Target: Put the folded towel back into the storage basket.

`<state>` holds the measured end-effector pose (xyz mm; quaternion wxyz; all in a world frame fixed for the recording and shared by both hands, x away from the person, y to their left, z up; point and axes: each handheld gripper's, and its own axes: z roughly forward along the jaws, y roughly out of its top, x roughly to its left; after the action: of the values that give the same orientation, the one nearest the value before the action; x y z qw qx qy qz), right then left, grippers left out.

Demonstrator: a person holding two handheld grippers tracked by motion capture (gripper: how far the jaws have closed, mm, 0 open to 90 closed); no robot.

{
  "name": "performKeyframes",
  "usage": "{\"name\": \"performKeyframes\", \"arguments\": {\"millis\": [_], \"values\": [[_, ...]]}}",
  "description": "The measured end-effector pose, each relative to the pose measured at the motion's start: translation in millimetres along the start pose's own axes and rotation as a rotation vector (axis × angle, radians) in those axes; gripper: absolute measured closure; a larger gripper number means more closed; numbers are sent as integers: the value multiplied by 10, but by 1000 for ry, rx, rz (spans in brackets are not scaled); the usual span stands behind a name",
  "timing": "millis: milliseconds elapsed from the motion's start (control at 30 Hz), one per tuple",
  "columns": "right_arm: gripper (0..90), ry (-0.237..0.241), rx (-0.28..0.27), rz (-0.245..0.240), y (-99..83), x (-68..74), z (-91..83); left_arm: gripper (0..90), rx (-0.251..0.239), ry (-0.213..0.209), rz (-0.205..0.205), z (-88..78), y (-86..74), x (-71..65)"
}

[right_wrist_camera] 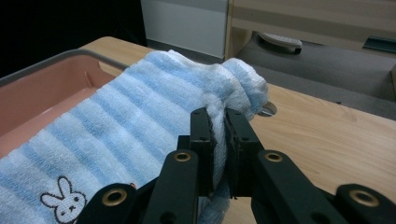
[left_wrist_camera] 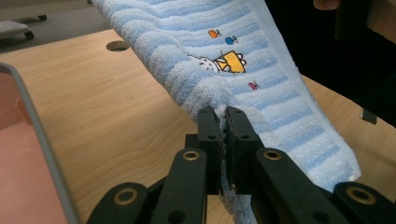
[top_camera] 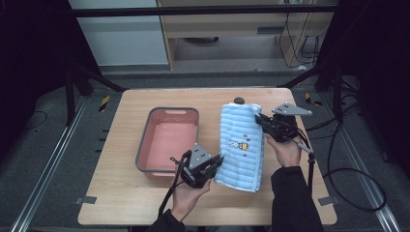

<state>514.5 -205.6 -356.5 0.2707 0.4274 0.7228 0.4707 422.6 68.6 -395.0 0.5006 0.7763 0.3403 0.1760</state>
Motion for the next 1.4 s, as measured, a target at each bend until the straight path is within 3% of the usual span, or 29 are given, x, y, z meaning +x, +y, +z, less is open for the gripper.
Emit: {"name": "performKeyframes", "arguments": {"millis": [833,1400], "values": [[832,14,-62,-51,582,351,23,858,-72,42,10,-441,271,279],[832,45,-94,-72,828,615,182,858,-108,85,2,-696,301,503]]}}
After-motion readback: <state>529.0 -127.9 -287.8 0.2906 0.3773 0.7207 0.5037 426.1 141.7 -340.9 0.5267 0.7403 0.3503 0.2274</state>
